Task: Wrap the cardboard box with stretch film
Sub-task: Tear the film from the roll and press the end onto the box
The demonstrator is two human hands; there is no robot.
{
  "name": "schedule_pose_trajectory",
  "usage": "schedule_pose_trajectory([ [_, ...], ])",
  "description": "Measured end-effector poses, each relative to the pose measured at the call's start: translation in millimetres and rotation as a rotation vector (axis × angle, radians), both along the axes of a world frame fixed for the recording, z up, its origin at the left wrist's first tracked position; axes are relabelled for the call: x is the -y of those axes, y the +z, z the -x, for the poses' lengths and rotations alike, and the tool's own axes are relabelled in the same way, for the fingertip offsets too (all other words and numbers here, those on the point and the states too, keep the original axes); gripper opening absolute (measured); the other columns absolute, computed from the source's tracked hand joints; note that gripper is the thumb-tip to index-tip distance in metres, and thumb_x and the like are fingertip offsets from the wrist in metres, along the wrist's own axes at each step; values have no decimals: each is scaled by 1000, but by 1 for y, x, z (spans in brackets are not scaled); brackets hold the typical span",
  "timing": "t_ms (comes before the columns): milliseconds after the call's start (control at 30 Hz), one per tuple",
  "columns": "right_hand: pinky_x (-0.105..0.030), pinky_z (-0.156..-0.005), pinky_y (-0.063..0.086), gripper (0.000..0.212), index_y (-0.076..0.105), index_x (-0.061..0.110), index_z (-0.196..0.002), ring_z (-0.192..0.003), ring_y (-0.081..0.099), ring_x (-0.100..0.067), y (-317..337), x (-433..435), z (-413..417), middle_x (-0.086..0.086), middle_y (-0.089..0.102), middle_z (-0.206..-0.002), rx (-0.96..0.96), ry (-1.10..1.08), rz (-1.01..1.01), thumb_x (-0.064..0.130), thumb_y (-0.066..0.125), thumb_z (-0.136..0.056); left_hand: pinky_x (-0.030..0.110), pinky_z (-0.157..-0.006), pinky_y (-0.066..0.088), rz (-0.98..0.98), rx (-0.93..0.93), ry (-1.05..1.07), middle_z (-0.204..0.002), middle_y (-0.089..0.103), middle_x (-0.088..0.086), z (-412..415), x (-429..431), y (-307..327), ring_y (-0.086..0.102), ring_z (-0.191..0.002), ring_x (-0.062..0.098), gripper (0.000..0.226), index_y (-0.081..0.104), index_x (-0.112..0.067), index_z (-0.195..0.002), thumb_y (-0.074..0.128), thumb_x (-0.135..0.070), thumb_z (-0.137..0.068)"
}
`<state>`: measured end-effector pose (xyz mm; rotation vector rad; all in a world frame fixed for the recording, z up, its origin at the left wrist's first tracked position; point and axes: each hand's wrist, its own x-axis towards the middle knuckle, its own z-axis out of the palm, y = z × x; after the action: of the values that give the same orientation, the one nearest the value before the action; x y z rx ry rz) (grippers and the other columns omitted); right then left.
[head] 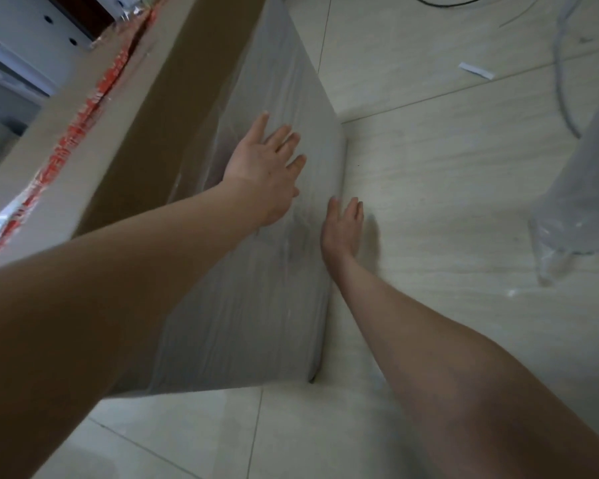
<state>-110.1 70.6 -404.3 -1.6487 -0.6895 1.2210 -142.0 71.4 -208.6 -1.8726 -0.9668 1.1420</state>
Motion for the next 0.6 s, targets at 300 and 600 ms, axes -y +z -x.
schedule_pose_trajectory([
  [300,-40,-119,3,67,7,12,-153,-148,-1,-22,51,-2,47,-6,1,-161,-55,192,-142,48,27,-101,54,-116,-9,-81,-104,81,-160,-9,10,24,9,24,-11,-147,27,66,0,-17,-153,12,-52,-99],
  [600,-44,-118,7,58,21,14,-152,-147,8,-23,41,-21,37,-5,15,-160,-134,157,-183,44,24,-102,47,-117,-8,-101,-9,90,-159,-3,14,17,-6,24,-6,-147,27,69,9,-17,-153,14,-58,-97],
])
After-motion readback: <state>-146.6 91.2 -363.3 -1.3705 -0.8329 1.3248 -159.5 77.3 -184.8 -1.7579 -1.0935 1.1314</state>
